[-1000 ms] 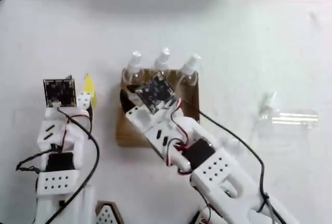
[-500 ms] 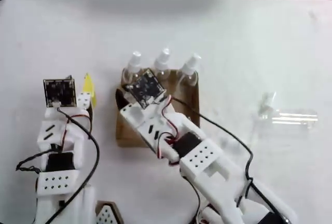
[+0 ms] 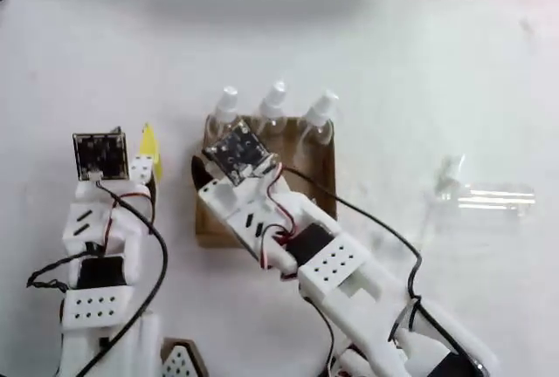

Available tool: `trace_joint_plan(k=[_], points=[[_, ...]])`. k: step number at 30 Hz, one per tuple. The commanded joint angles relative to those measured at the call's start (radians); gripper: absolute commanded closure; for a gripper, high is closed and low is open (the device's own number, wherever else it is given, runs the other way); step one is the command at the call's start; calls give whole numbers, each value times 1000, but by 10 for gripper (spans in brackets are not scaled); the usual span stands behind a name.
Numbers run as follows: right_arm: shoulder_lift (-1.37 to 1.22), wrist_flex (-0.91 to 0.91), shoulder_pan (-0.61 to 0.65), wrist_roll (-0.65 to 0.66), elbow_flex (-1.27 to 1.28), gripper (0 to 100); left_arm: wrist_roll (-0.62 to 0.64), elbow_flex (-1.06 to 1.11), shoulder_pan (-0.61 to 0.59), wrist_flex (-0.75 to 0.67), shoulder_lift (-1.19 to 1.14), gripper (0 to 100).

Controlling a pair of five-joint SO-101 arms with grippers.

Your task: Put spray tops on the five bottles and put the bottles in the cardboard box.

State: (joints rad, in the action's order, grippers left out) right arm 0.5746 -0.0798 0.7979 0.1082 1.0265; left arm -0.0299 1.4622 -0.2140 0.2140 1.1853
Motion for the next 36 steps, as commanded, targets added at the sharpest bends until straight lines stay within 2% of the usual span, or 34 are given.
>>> trace_joint_plan(k=[1, 4, 11, 16, 18, 23, 26, 28, 32, 36], points=[[7, 18, 21, -3, -6, 893, -2, -21, -8, -28, 16, 854], [7, 18, 21, -5, -6, 849, -2, -21, -8, -28, 16, 854], [30, -1, 16, -8, -14, 842, -2, -21, -8, -28, 16, 854], [249, -156, 8, -3, -15, 843, -2, -20, -8, -43, 16, 854], [392, -249, -38, -3, -15, 843, -2, -18, -8, -44, 16, 854], [710, -529, -315, -11, -81, 844, 3, -18, -8, -44, 16, 854], [757, -702, -512, 12, -183, 844, 3, -18, -8, -43, 16, 854], [736, -789, -613, 115, -229, 844, 5, -18, -8, -43, 16, 854], [627, -932, -763, 414, -304, 844, 5, -18, -8, -43, 16, 854], [489, -1007, -949, 562, -359, 844, 0, -18, -8, -43, 16, 854]])
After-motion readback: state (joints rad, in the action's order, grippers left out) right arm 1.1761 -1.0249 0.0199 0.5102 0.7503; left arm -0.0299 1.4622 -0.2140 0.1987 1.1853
